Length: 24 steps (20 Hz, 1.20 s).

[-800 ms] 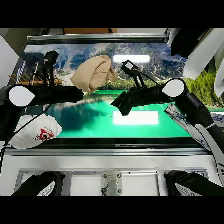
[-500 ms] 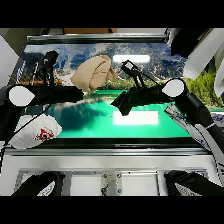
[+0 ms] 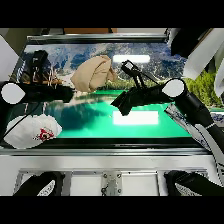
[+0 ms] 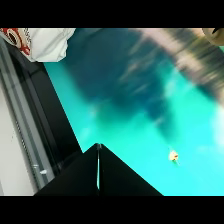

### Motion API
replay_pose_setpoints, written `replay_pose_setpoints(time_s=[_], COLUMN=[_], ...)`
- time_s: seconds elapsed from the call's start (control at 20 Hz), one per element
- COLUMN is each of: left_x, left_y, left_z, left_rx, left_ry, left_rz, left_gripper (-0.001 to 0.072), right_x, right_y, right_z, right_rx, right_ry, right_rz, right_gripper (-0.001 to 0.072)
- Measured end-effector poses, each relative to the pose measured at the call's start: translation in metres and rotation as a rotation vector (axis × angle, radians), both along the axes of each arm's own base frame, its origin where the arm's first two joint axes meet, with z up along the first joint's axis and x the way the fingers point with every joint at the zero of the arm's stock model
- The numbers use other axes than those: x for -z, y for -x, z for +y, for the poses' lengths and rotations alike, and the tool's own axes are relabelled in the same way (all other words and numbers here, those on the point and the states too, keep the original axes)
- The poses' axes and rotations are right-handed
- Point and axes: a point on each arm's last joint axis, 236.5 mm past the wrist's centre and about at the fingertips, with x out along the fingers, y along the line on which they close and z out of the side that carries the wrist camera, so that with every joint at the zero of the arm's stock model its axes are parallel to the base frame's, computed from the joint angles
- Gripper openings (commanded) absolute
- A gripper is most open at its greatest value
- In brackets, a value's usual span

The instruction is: Fold the clothes and pants, and hang the long-sleeved shirts on hangers.

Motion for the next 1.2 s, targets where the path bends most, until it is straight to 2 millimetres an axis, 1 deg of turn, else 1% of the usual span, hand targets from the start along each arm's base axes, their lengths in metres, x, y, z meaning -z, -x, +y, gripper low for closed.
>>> replay_pose_setpoints(time_s=[0.05,0.15,0.25,0.35,0.45,0.5,0.55,0.6,0.65,0.7,0.75,0.8,0.9,1.0,1.05,1.1,1.2], left_x=[0.013,0.043,0.075,0.105,0.134,0.146,0.157,0.167,0.175,0.182,0.186,0.187,0.181,0.163,0.15,0.137,0.11], left_y=[0.007,0.027,0.049,0.067,0.082,0.087,0.092,0.095,0.098,0.101,0.103,0.104,0.106,0.11,0.112,0.114,0.118], left_z=[0.033,0.096,0.144,0.174,0.193,0.197,0.201,0.203,0.204,0.204,0.204,0.204,0.204,0.201,0.196,0.188,0.159], left_rx=[-0.071,-0.222,-0.34,-0.42,-0.469,-0.478,-0.485,-0.486,-0.487,-0.484,-0.483,-0.483,-0.488,-0.497,-0.495,-0.484,-0.435], left_ry=[-0.069,-0.168,-0.219,-0.238,-0.246,-0.247,-0.247,-0.247,-0.248,-0.249,-0.247,-0.248,-0.25,-0.253,-0.253,-0.245,-0.21], left_rz=[0.05,0.153,0.23,0.287,0.343,0.368,0.394,0.416,0.438,0.46,0.473,0.478,0.467,0.433,0.408,0.382,0.314], left_gripper=[0.0695,0.0695,0.0695,0.0695,0.0695,0.0695,0.0673,0.0463,0.0212,0.0042,0.002,0.002,0.002,0.002,0.002,0.0019,0.002], right_x=[0.0,0.0,0.0,0.0,0.0,0.0,0.0,0.0,0.0,0.0,0.0,0.0,0.0,0.0,0.0,0.0,-0.003], right_y=[0.0,0.0,0.0,0.0,0.0,0.0,0.0,0.0,0.0,0.0,0.0,0.0,0.0,0.0,0.0,0.0,0.001], right_z=[0.0,0.0,0.0,0.0,0.0,0.0,0.0,0.0,0.0,0.0,0.0,0.0,0.0,0.0,0.0,0.0,0.003], right_rx=[0.0,0.0,0.0,0.0,0.0,0.0,0.0,0.0,0.0,0.0,0.0,0.0,0.0,0.0,0.0,0.0,0.0], right_ry=[0.0,0.0,0.0,0.0,0.0,0.0,0.0,0.0,0.0,0.0,0.0,0.0,0.0,0.0,0.0,-0.001,-0.021], right_rz=[0.0,0.0,-0.001,0.0,0.0,0.0,0.0,0.0,0.0,0.0,0.0,0.0,0.0,0.0,0.0,0.0,0.009], right_gripper=[0.002,0.0021,0.002,0.002,0.002,0.002,0.002,0.002,0.002,0.0021,0.002,0.002,0.002,0.002,0.0021,0.0021,0.002])
